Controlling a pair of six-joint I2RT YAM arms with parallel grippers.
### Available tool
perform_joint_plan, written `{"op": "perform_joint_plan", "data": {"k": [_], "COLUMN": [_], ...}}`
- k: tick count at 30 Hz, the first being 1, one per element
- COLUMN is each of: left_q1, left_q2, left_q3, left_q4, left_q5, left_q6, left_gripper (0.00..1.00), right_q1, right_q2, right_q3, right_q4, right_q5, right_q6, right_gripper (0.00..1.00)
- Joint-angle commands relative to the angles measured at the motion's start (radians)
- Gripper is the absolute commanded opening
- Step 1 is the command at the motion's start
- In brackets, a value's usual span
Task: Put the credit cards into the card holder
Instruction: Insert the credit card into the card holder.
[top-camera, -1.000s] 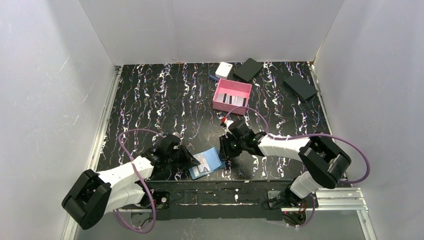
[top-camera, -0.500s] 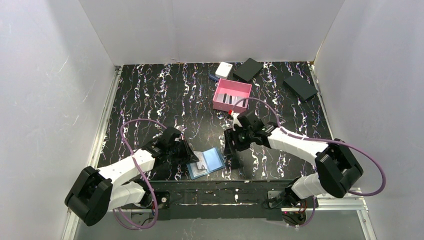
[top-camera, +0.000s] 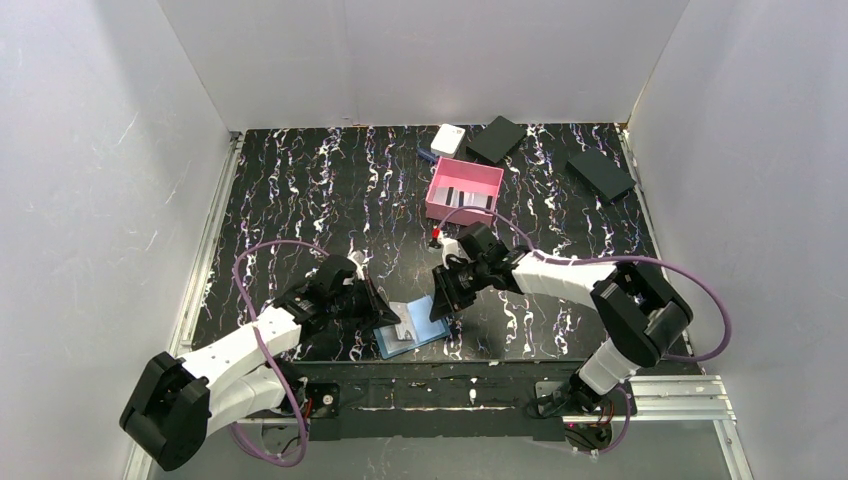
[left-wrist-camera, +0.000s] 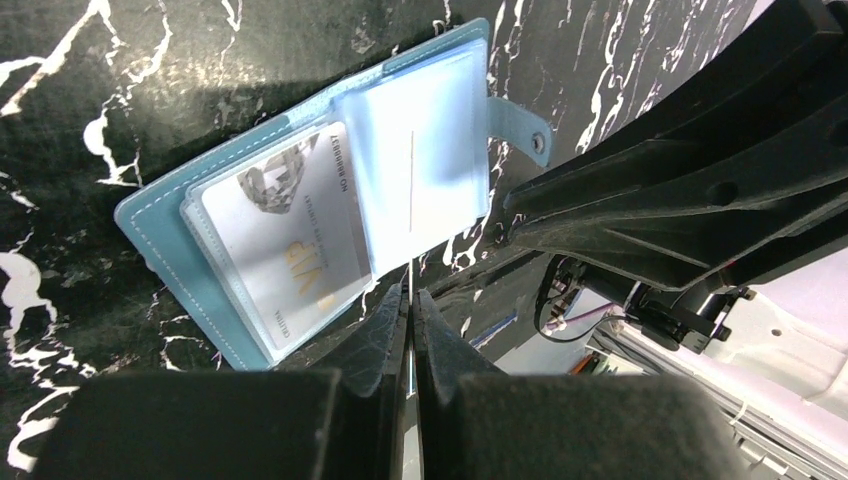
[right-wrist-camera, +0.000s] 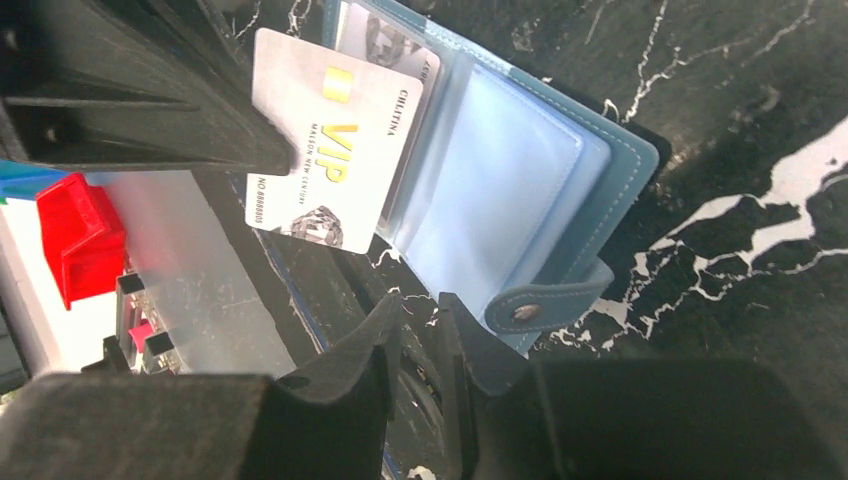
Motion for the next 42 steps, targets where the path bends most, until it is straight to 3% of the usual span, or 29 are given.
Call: {"op": "perform_joint_plan", "data": {"k": [1, 15, 29, 42], "left_q1": [0.005, 0.005, 0.004, 0.006], "left_q2": [-0.028, 0.007, 0.08, -0.008], "left_q3": [-0.015, -0.06, -0.139, -0.162], "left_q4": [-0.053, -0.022, 0.162, 0.178], "left_q5": [-0.012, -0.009, 0.027, -0.025], "left_q6": [-0.006, 0.005, -0.028, 0.026], "left_gripper": [0.0, 0.0, 0.0, 0.0], "right_q1": [0.013, 0.014, 0.013, 0.013], "right_q2": [0.042, 0.12, 0.115, 0.131], "right_q3": [0.052, 0.014, -0.034, -0.045], "right_q4": [0.067, 0.041, 0.056, 0.068], "right_q5": [-0.049, 0.183, 0.195, 0.181], "right_q6": [-0.002, -0.041, -0.031, -0.031], "right_gripper": [0.27, 0.17, 0.16, 0.14]}}
